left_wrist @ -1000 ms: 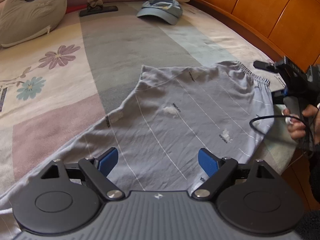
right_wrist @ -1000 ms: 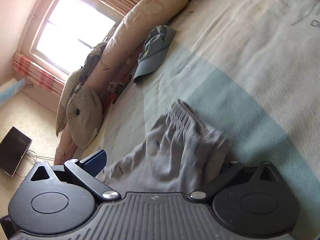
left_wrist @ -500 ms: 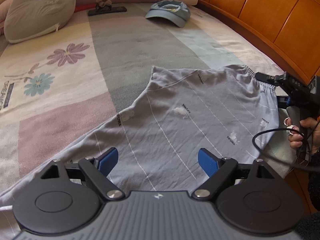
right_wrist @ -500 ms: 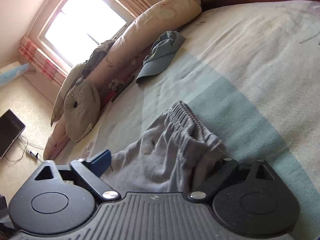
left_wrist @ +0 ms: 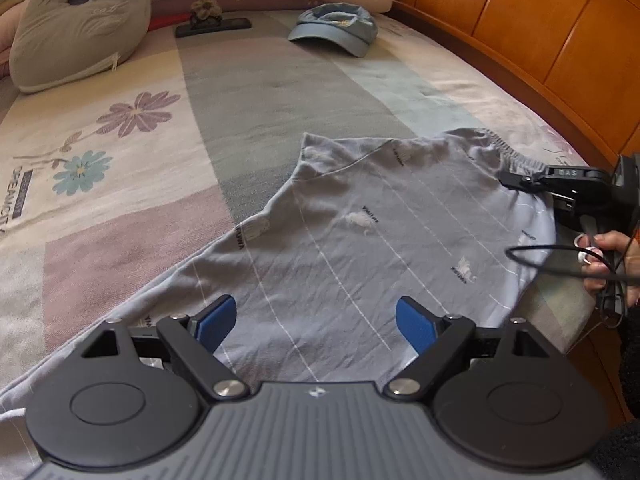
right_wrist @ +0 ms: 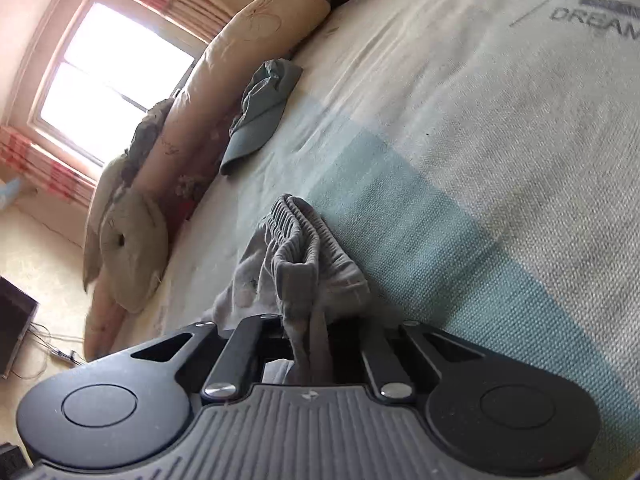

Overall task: Fold clothes
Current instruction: 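Lift the waistband with the right tool and fold it toward the cuffs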

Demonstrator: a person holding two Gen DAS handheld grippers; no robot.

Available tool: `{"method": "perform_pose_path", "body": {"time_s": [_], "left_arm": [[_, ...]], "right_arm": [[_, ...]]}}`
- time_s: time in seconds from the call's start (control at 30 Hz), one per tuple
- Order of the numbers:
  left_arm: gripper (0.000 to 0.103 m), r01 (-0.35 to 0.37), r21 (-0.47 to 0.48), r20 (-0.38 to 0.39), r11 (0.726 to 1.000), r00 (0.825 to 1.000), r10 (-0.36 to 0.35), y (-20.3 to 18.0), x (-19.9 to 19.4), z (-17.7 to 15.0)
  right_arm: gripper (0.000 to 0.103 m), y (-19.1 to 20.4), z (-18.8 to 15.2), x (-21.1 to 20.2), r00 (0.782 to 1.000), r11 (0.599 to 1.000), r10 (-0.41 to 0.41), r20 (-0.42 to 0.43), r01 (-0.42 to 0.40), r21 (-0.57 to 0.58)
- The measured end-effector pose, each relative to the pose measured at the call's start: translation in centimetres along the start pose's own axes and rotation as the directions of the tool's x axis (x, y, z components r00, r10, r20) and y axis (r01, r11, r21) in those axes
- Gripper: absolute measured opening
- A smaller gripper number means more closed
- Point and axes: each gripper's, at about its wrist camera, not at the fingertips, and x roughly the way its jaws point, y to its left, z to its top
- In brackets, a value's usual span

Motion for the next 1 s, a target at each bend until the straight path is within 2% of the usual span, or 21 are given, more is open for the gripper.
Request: {"method": "perform_pose_path", "body": {"time_s": [0.1, 0.27, 0.5, 0.67, 0.87, 1.0], "left_arm": [[0.087, -0.011, 0.002, 0.006, 1.0, 1.0, 0.011, 0.3, -0.7, 0.0], [0.087, -0.016, 0.01, 0.001, 1.0, 1.0, 0.016, 1.0, -1.8, -0.2], [0.087, 0.032, 0.011, 0.047, 0.999, 0.998, -0.032, 3.1, -4.8, -1.1], [0.087, 0.081, 0.05, 0.059, 0.995, 0.995, -0.084, 6.3, -7.5, -3.3], [0.087, 0.098, 0.172, 0.006, 0.98, 0.995, -0.101, 9.6, -10.1, -6.2], [0.087, 0.093, 0.221, -0.025, 0.971, 0.996, -0.09, 11.4, -11.2, -7.8]], "right_arm": [[0.009, 1.4, -0.1, -0.1, 0.999, 0.999, -0.033, 0.014, 0.034, -0.033], [0.01, 4.8, -0.2, -1.0, 0.999, 0.99, -0.033, 0.021, 0.035, -0.14], [0.01, 11.4, -0.9, -1.9, 0.999, 0.959, -0.037, -0.007, 0.034, -0.28], [0.01, 16.2, -3.2, -1.9, 0.999, 0.928, -0.043, -0.01, 0.036, -0.372], [0.01, 21.8, -7.2, -1.9, 0.999, 0.894, -0.044, -0.016, 0.032, -0.447], [0.01, 25.0, -9.9, -1.6, 0.999, 0.875, -0.04, -0.035, 0.018, -0.484]]}}
